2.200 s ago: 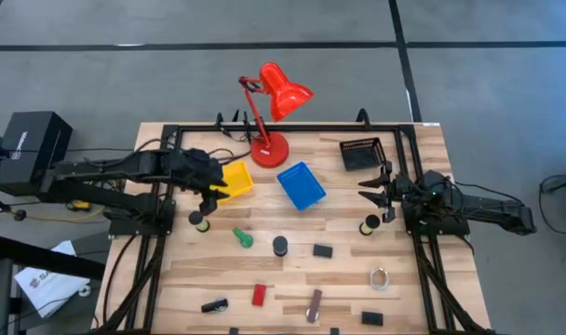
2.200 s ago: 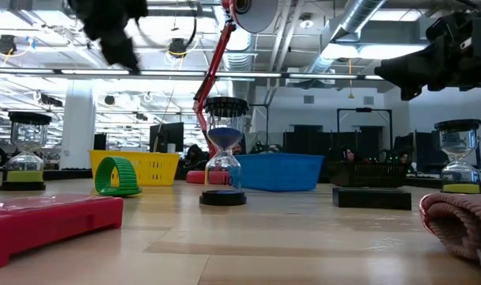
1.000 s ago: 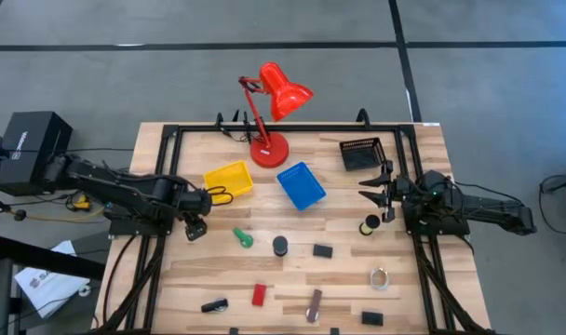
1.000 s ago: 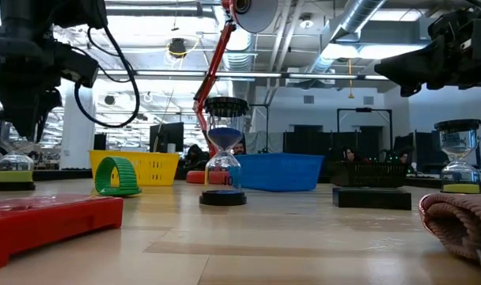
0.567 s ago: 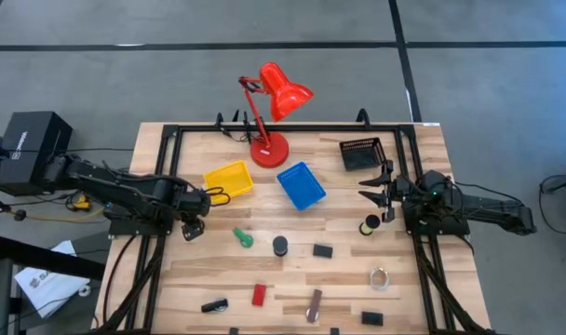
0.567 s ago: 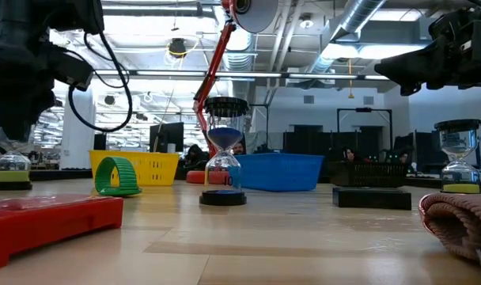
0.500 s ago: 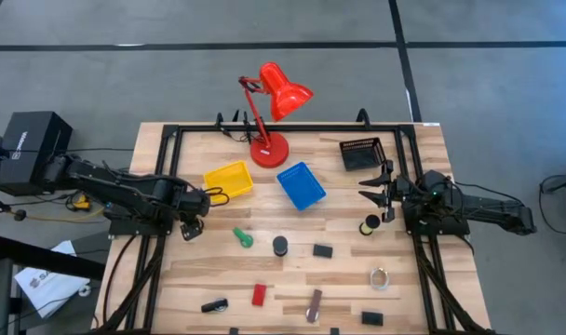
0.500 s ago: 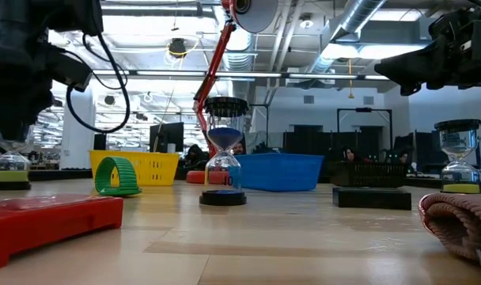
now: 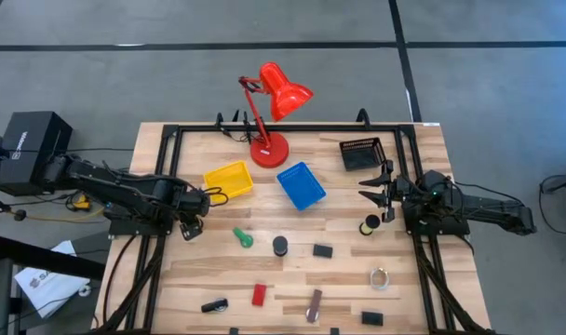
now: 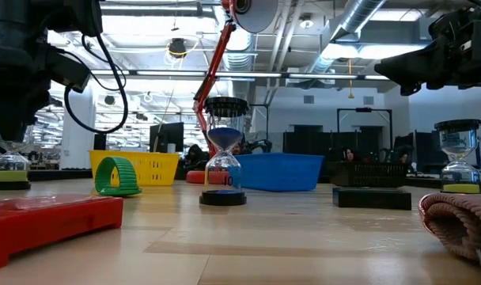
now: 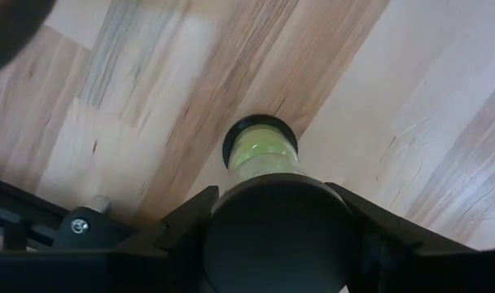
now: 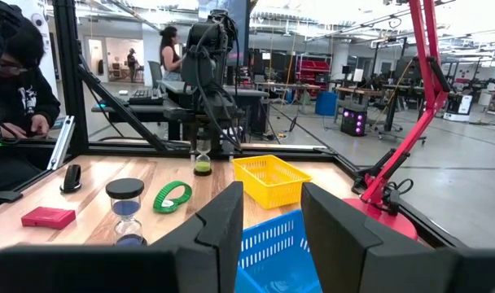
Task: Pick & Place Office items
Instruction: Put the left light green hourglass into the yellow bin
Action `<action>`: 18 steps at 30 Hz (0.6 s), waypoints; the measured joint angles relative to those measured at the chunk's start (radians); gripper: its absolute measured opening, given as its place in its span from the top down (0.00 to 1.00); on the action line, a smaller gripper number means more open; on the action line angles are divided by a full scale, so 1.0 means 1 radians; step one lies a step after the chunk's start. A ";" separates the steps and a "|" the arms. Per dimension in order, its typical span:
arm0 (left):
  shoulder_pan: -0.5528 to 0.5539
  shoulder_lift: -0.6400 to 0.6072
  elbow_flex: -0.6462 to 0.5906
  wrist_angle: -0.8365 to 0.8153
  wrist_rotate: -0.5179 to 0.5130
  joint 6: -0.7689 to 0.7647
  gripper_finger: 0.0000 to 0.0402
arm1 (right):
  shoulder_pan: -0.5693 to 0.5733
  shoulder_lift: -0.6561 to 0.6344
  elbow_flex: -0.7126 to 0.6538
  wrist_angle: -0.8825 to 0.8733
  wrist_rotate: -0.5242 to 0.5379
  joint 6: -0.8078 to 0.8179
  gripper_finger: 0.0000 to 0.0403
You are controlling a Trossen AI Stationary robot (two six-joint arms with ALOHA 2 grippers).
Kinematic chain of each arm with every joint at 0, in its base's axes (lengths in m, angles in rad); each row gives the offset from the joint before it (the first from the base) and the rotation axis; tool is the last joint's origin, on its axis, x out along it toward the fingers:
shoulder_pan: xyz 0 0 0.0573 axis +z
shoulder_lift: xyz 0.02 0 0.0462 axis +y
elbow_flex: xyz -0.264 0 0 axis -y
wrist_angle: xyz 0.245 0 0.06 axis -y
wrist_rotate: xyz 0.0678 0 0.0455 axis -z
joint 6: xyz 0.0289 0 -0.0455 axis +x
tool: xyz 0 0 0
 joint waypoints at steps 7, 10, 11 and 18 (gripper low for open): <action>0.000 0.000 0.027 0.011 0.000 -0.024 0.48 | 0.000 0.000 0.000 0.000 0.000 0.000 0.71; 0.003 0.000 0.051 0.009 -0.001 -0.023 0.51 | 0.000 0.000 0.000 0.000 0.000 -0.001 0.71; 0.003 0.000 0.060 0.010 -0.004 -0.024 0.51 | 0.000 0.000 0.000 0.001 0.000 -0.001 0.71; 0.003 0.000 0.144 0.013 -0.066 -0.011 0.50 | 0.000 0.000 0.000 0.001 0.000 -0.003 0.71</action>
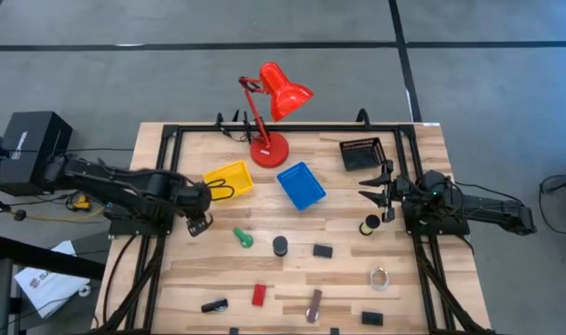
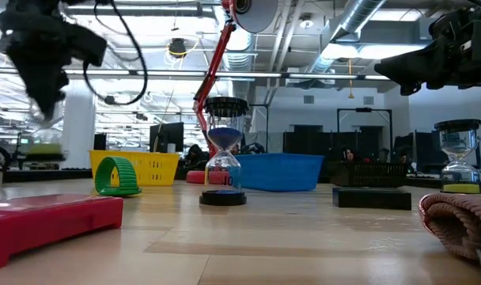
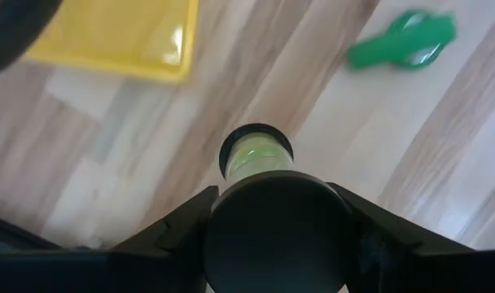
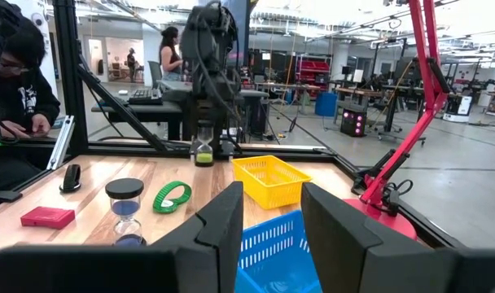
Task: Pick & Place Office items
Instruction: Put the left light green hourglass into the yellow bin
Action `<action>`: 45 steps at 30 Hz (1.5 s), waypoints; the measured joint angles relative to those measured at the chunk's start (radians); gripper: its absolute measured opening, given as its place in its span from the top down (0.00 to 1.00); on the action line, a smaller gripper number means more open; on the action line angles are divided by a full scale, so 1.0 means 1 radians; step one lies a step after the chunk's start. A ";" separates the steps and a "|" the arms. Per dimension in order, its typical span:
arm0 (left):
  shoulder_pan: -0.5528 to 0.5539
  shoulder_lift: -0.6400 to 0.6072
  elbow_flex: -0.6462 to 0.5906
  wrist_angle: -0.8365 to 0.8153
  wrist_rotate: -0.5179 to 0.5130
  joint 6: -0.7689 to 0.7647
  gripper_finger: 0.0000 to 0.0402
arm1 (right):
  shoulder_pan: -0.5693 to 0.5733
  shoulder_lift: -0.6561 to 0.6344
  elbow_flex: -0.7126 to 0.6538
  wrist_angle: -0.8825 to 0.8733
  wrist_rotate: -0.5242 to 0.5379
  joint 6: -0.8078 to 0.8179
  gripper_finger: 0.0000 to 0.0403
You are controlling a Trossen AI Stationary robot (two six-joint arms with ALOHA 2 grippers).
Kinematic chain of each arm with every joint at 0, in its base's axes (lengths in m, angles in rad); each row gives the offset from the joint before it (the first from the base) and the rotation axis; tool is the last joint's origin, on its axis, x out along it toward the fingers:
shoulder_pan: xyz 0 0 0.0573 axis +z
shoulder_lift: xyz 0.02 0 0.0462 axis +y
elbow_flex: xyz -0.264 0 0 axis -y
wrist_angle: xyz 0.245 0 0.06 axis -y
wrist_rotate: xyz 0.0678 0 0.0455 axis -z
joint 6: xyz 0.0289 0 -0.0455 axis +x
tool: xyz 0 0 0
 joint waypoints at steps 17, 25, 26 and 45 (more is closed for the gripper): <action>0.271 0.101 0.141 0.105 -0.098 0.302 0.51 | -0.001 0.000 0.000 0.026 0.000 -0.042 0.71; 0.445 0.244 0.141 0.113 -0.101 0.406 0.48 | 0.000 0.000 0.000 0.022 0.000 -0.042 0.71; 0.456 0.253 0.141 0.113 -0.087 0.407 0.48 | 0.000 0.000 0.000 0.021 0.000 -0.042 0.71; 0.492 0.275 0.048 0.131 -0.111 0.099 0.49 | 0.000 0.000 0.000 0.008 0.000 -0.042 0.71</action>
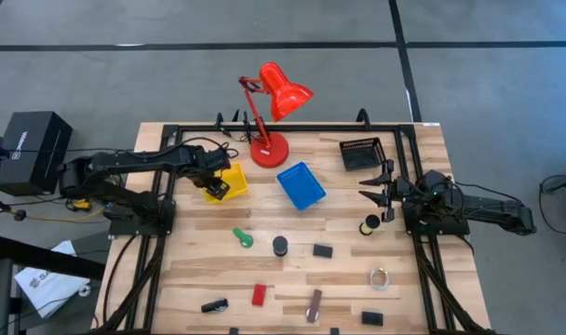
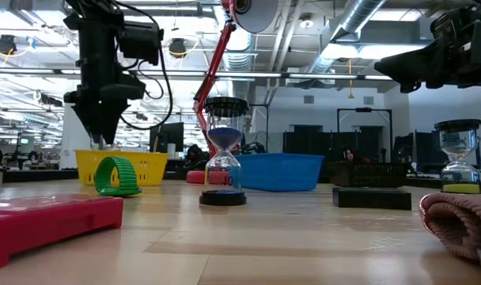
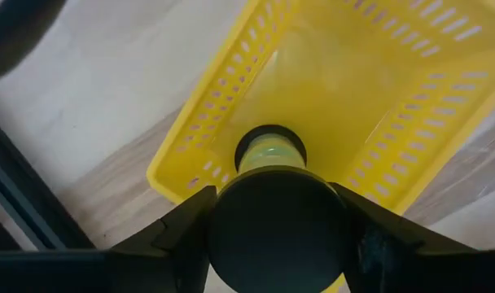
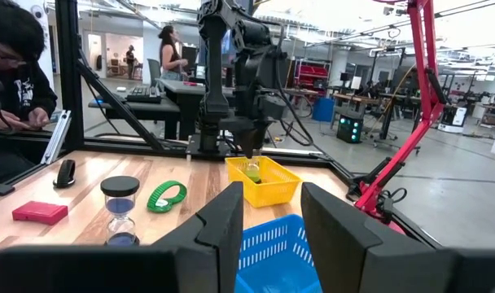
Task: Pick & Place Office items
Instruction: Put the left light green hourglass into the yellow bin, then put the green wristwatch into the blue bin
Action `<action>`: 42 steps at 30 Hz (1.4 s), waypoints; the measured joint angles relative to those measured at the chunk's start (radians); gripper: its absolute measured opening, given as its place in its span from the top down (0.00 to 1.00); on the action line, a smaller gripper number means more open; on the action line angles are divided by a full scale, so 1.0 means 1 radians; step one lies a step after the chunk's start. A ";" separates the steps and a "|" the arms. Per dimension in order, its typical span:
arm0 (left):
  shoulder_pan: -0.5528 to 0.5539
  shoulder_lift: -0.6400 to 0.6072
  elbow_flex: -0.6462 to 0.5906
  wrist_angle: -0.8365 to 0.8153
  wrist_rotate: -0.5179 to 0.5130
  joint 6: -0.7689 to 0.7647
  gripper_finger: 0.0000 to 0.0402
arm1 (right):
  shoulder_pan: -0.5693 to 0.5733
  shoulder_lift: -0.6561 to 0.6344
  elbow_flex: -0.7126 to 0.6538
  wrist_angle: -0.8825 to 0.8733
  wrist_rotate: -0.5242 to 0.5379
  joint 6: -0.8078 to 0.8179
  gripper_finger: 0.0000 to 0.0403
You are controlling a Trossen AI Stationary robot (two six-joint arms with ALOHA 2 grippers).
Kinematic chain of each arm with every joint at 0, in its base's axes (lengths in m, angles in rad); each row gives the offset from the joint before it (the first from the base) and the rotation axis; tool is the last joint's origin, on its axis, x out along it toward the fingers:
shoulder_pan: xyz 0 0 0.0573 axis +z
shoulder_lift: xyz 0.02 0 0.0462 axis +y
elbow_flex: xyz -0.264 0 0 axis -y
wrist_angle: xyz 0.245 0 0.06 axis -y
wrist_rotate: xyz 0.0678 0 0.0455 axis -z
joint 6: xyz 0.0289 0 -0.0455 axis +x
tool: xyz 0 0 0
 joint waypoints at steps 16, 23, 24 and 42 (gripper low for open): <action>0.005 -0.033 0.000 0.018 -0.116 0.023 0.31 | 0.000 0.000 0.000 0.015 0.000 0.003 0.71; 0.005 -0.153 0.000 0.020 -0.115 0.031 0.31 | -0.001 0.000 0.000 0.015 0.041 0.027 0.68; 0.005 -0.178 0.000 0.024 -0.115 0.032 0.31 | -0.001 0.000 0.000 0.016 0.045 0.027 0.67; -0.167 -0.381 0.000 0.582 -0.037 0.366 0.31 | 0.043 0.099 0.000 0.070 0.090 0.087 0.52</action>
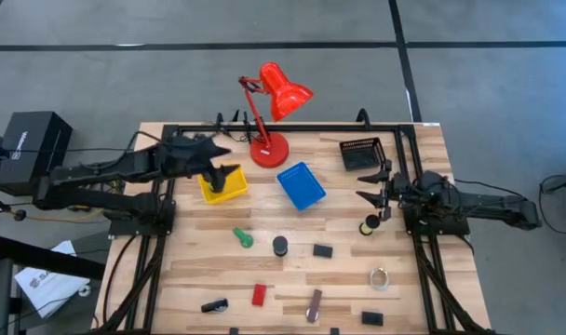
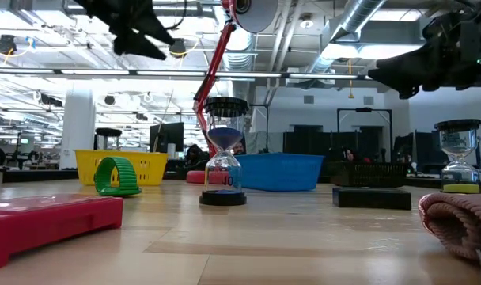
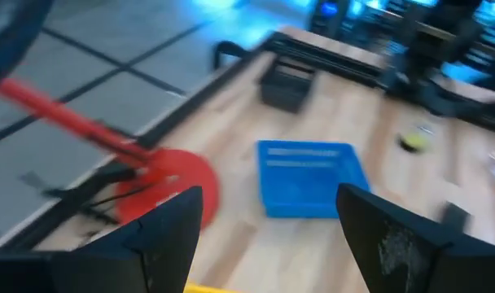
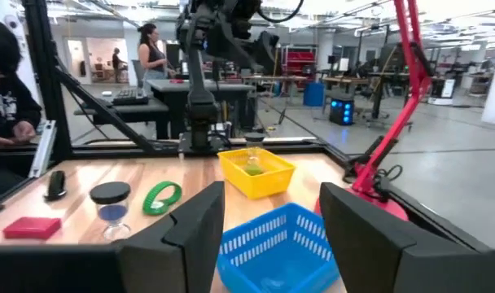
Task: Pick & Place Office items
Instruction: Put the green wristwatch into the blue bin
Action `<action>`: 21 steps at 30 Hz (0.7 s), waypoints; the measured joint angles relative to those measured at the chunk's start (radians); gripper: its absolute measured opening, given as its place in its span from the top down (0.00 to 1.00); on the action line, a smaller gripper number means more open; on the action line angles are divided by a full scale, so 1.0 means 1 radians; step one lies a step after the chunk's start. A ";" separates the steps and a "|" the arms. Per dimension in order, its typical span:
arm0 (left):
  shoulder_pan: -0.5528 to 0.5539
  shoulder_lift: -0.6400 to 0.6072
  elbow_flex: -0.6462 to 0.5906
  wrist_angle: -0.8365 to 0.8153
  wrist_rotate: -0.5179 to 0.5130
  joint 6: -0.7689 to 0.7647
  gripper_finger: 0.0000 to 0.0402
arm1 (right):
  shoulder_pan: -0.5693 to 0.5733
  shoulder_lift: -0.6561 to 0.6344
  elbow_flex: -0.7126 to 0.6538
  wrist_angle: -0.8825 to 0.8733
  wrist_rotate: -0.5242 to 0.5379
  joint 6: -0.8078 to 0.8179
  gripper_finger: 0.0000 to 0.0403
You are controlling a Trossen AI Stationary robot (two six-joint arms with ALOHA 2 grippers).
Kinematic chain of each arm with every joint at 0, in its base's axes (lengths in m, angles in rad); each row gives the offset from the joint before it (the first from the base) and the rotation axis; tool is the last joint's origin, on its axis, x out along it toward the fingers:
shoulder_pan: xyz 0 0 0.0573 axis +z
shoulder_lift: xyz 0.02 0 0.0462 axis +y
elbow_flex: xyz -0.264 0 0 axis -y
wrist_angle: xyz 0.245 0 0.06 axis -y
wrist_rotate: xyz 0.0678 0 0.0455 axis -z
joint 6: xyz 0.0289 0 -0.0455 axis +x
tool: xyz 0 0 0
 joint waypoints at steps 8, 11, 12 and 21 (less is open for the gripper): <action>-0.237 0.181 0.000 0.060 0.106 0.133 0.31 | 0.032 0.039 0.000 -0.003 0.007 0.023 0.57; -0.342 0.265 0.000 0.057 0.111 0.161 0.31 | 0.044 0.039 0.000 -0.013 0.007 0.049 0.59; -0.375 0.292 0.000 0.055 0.106 0.159 0.31 | 0.049 0.039 0.000 -0.016 0.007 0.054 0.59; -0.582 0.493 -0.001 -0.001 0.073 0.059 0.31 | 0.118 0.039 0.000 -0.044 0.007 0.098 0.59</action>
